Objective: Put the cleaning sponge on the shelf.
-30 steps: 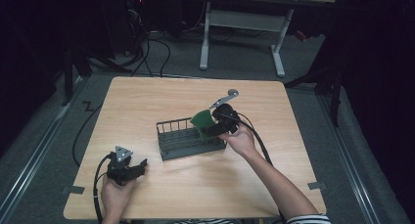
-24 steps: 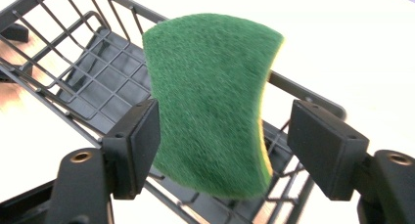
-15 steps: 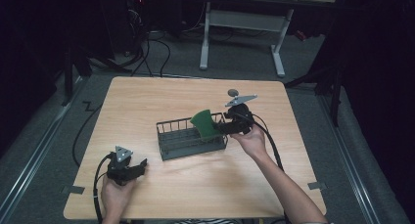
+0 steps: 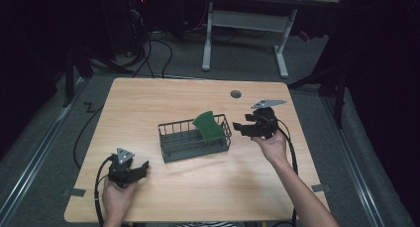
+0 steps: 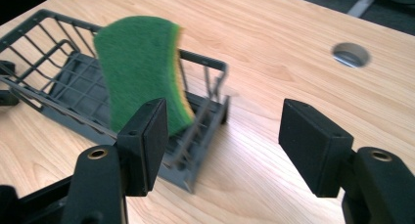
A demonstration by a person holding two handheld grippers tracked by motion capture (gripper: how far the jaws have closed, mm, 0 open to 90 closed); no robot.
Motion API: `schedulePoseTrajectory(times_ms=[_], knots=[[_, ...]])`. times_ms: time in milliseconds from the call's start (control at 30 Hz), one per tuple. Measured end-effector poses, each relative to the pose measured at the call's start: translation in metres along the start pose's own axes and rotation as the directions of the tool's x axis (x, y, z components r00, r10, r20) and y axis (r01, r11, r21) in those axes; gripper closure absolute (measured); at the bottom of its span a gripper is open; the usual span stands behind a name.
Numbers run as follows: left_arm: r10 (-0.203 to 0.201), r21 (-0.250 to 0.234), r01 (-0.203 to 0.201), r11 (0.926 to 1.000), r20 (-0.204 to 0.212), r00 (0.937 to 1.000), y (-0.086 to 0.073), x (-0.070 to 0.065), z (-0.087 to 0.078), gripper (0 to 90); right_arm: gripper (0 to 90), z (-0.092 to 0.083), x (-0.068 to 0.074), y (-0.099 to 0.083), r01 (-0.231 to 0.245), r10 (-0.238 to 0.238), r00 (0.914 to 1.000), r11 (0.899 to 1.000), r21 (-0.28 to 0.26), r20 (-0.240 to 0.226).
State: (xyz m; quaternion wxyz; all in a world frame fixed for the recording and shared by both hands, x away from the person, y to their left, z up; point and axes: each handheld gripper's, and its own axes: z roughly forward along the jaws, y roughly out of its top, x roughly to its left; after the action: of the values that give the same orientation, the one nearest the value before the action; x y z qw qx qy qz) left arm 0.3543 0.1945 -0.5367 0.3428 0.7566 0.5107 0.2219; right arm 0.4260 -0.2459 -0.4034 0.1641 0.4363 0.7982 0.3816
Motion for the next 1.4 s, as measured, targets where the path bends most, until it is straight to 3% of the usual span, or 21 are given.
schedulePoseTrajectory(times_ms=[233,567,1033,1400], knots=[[0.0,0.0,0.0,1.0,0.0,1.0,0.0,0.0,0.0,31.0,35.5,-0.021,-0.014,-0.008,-0.018,0.019,0.9991,1.0,-0.021,0.037],[0.0,0.0,0.0,1.0,0.0,1.0,0.0,0.0,0.0,31.1,36.5,-0.04,-0.019,-0.017,-0.039,0.041,0.9979,0.998,-0.056,0.05],[0.002,0.002,-0.002,1.0,0.0,1.0,0.0,0.0,0.0,31.0,36.6,-0.061,-0.039,-0.053,-0.125,0.132,0.9883,0.989,-0.082,0.077],[0.0,0.0,0.0,1.0,0.0,1.0,0.0,0.0,0.0,31.1,36.8,-0.061,-0.049,-0.09,-0.187,0.195,0.9762,0.978,-0.094,0.094]])
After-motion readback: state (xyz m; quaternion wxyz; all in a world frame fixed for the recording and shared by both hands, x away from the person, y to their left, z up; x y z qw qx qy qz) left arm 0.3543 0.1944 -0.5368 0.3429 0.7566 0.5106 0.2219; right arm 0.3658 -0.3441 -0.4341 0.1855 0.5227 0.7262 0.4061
